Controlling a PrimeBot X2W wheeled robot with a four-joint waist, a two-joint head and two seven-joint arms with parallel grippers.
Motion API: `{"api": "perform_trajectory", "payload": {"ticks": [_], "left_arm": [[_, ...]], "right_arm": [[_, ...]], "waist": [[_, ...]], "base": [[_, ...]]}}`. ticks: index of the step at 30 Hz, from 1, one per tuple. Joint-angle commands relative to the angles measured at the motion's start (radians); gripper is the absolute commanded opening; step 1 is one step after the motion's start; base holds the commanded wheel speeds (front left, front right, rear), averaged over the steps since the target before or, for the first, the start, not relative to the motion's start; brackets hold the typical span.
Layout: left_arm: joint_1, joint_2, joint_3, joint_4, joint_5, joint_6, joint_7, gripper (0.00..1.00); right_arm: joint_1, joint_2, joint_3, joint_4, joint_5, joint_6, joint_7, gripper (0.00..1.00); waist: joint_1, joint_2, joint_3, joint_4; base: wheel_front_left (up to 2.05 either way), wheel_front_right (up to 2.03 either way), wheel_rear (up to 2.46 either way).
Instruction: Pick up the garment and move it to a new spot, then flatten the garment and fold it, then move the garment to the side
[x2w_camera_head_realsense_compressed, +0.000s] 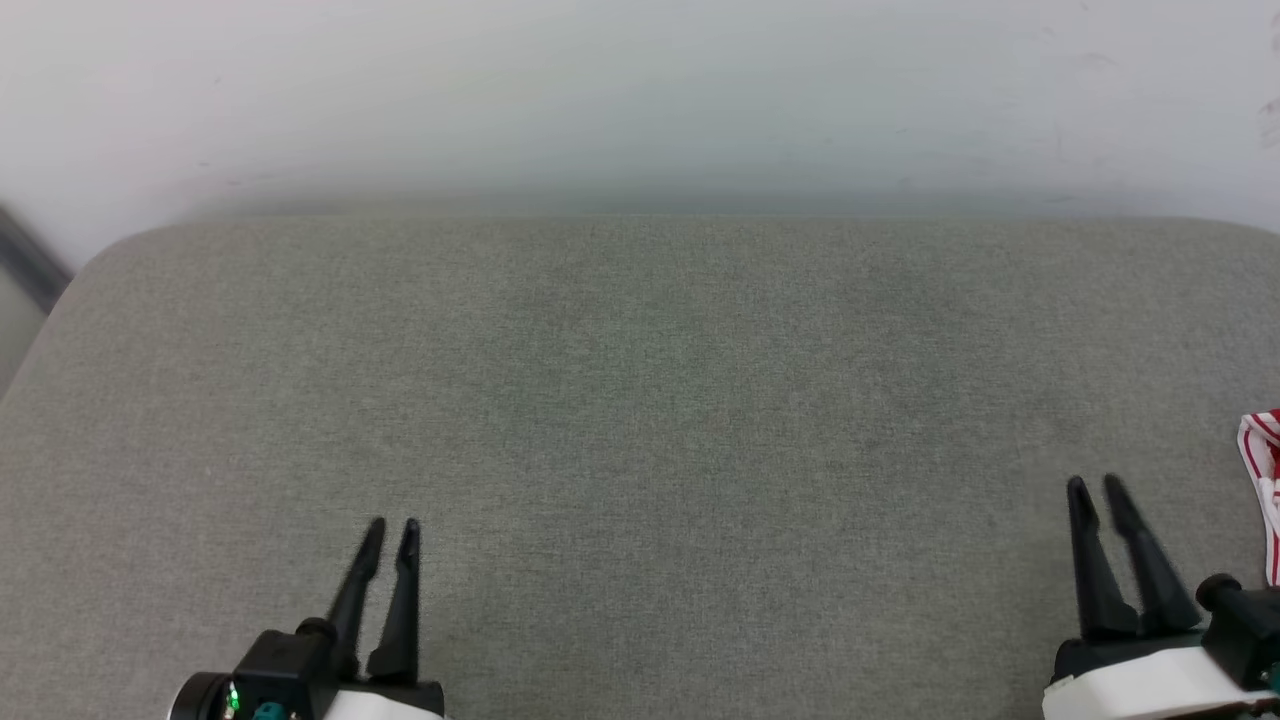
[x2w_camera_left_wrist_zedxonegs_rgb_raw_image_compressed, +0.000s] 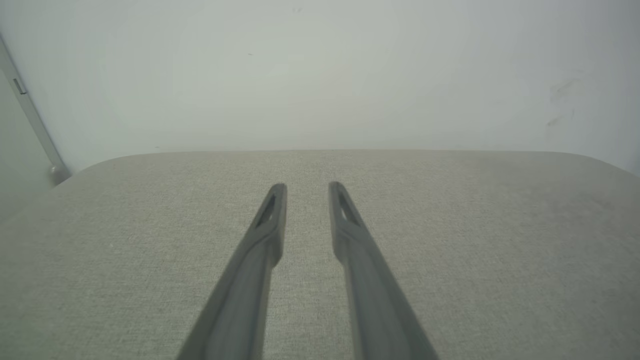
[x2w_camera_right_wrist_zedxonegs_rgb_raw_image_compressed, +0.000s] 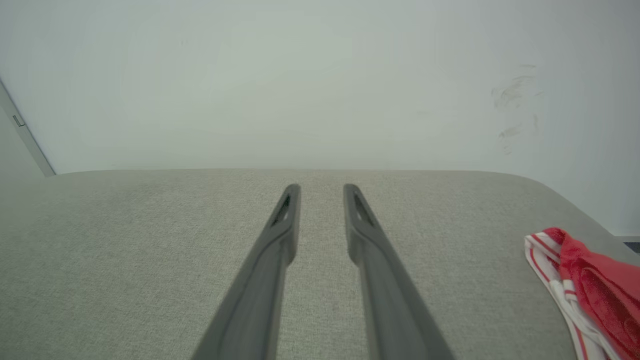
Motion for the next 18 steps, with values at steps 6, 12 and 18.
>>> {"api": "perform_trajectory", "payload": {"ticks": [6, 12, 18], "left_arm": [[-0.008, 0.001, 0.004, 0.016, -0.11, -0.002, 0.023, 0.0], [-0.026, 0.005, 0.01, 0.036, -0.234, -0.005, 0.049, 0.0], [-0.043, 0.008, 0.016, 0.055, -0.348, -0.008, 0.073, 0.0]], "right_arm": [[-0.006, 0.002, 0.001, 0.016, 0.106, 0.0, 0.022, 0.0], [-0.021, 0.002, 0.0, 0.032, 0.226, 0.0, 0.048, 0.0], [-0.035, 0.004, -0.001, 0.046, 0.336, 0.0, 0.073, 0.0]], "waist": [[0.0, -0.0001, -0.002, -0.001], [0.0, -0.0001, -0.005, -0.003], [0.0, -0.0001, -0.007, -0.004]], "base": [[0.0, 0.0, 0.0], [0.0, 0.0, 0.0], [0.0, 0.0, 0.0]]}}
